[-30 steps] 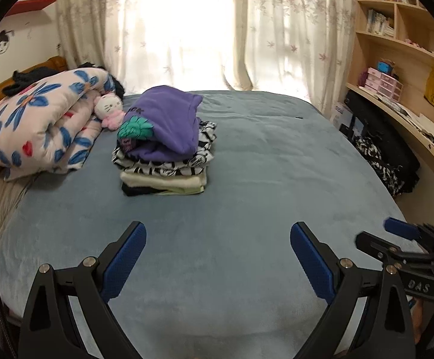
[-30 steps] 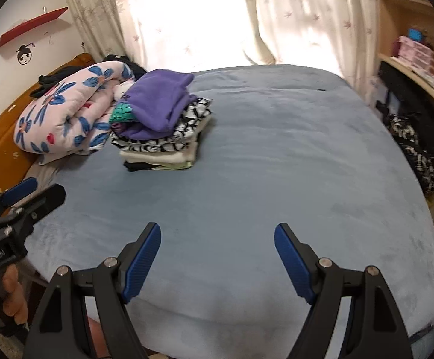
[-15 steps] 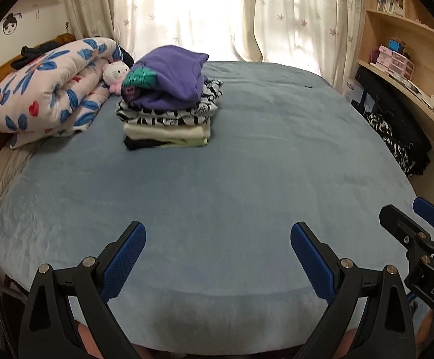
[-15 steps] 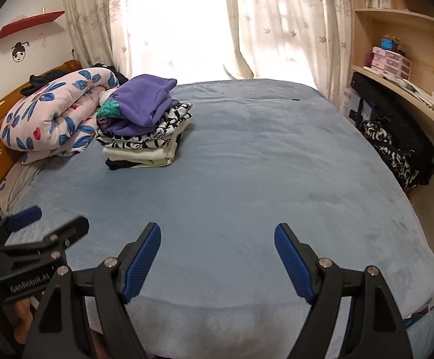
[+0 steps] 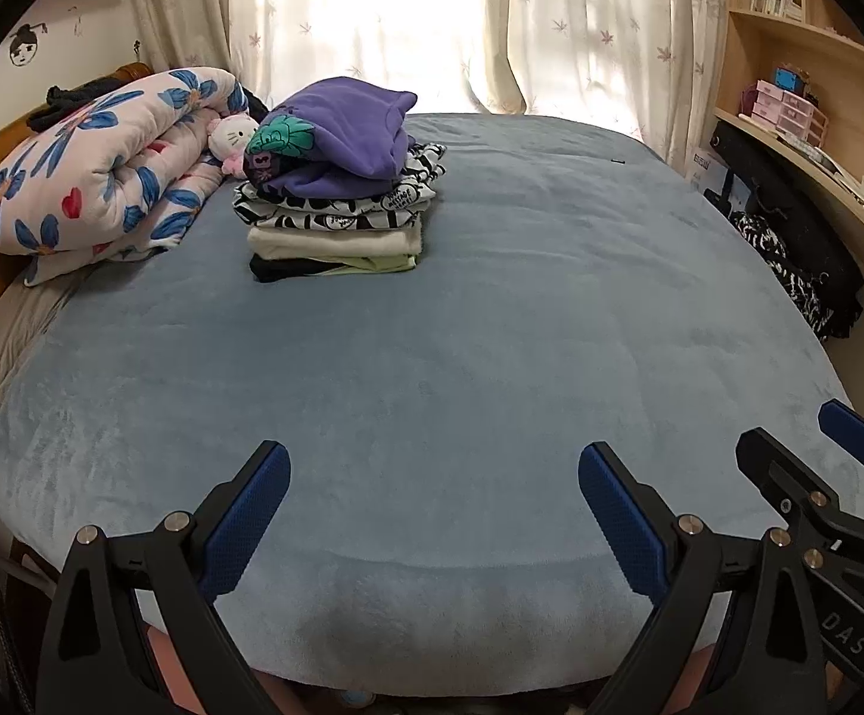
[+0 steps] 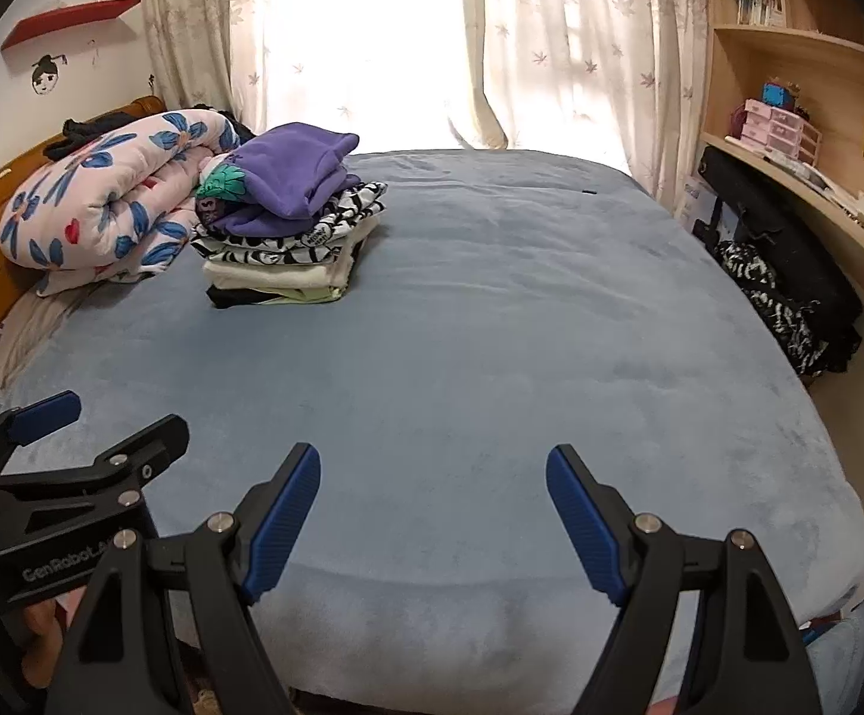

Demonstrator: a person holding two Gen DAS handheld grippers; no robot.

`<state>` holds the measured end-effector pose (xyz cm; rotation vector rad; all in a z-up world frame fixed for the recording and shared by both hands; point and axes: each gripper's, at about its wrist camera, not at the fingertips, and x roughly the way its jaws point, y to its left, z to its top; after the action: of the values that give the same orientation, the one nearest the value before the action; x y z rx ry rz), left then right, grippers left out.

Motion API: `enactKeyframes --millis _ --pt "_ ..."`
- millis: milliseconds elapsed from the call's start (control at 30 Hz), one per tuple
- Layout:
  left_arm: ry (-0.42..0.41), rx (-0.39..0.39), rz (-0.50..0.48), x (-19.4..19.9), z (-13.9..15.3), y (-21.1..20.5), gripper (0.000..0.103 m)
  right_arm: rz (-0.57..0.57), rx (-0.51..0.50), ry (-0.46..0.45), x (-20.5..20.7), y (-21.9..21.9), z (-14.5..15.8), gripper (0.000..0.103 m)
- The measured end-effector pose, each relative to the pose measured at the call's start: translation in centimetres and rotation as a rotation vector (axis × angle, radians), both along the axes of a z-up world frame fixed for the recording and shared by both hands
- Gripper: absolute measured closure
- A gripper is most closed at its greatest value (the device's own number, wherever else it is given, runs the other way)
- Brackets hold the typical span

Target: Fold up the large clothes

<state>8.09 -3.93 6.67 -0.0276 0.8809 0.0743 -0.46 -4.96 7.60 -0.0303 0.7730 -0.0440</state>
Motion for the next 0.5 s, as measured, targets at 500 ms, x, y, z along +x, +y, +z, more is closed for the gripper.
enactKeyframes --millis 500 --pt "0.009 0.001 -0.001 -0.28 -0.27 -0.25 0.006 -0.004 0.011 0.008 -0.01 -0.36 -0.51 0.024"
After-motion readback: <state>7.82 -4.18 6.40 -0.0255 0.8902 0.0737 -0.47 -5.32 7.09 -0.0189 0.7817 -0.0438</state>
